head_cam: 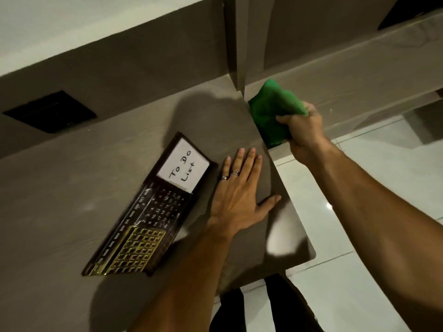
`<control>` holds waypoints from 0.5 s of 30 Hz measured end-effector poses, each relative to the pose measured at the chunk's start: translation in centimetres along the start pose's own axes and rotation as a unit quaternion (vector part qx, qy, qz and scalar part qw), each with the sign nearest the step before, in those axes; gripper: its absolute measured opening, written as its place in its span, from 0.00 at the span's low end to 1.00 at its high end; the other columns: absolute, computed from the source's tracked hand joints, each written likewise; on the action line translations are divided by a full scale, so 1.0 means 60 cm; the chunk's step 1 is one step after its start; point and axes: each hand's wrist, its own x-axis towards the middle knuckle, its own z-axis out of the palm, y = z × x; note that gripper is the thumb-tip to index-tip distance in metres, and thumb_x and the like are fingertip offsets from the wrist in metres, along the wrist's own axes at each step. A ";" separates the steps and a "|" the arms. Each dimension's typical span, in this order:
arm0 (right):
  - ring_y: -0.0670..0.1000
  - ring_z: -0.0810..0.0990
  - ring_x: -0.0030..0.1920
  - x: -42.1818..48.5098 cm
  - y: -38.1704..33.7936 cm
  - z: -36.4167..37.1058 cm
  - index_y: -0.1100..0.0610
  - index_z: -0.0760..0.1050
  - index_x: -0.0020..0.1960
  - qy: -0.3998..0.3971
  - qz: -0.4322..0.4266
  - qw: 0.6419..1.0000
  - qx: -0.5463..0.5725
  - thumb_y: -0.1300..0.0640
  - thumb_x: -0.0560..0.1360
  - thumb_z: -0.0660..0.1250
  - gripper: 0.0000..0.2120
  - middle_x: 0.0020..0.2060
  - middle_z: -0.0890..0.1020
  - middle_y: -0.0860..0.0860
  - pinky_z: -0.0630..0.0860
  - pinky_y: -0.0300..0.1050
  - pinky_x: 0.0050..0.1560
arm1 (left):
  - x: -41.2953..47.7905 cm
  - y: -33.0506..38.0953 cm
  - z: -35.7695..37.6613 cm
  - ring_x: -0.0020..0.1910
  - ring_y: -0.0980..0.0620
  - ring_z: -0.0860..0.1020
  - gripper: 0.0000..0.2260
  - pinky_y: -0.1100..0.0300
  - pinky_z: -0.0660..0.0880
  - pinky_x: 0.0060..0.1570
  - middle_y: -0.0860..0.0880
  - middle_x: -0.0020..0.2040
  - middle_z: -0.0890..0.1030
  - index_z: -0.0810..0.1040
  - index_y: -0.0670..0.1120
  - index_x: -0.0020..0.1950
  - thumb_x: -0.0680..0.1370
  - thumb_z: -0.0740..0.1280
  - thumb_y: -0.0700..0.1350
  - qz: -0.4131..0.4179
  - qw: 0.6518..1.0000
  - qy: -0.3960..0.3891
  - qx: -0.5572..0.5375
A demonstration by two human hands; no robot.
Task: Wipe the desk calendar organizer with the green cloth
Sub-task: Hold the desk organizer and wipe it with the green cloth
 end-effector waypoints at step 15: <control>0.50 0.69 0.71 -0.363 0.119 0.066 0.58 0.72 0.68 -0.181 -0.282 0.930 -0.152 0.78 0.69 0.62 0.31 0.68 0.74 0.47 0.67 0.46 0.70 | -0.298 -0.164 -0.223 0.79 0.49 0.44 0.43 0.42 0.46 0.76 0.47 0.80 0.51 0.53 0.47 0.79 0.71 0.71 0.57 -0.130 0.987 0.088 -0.023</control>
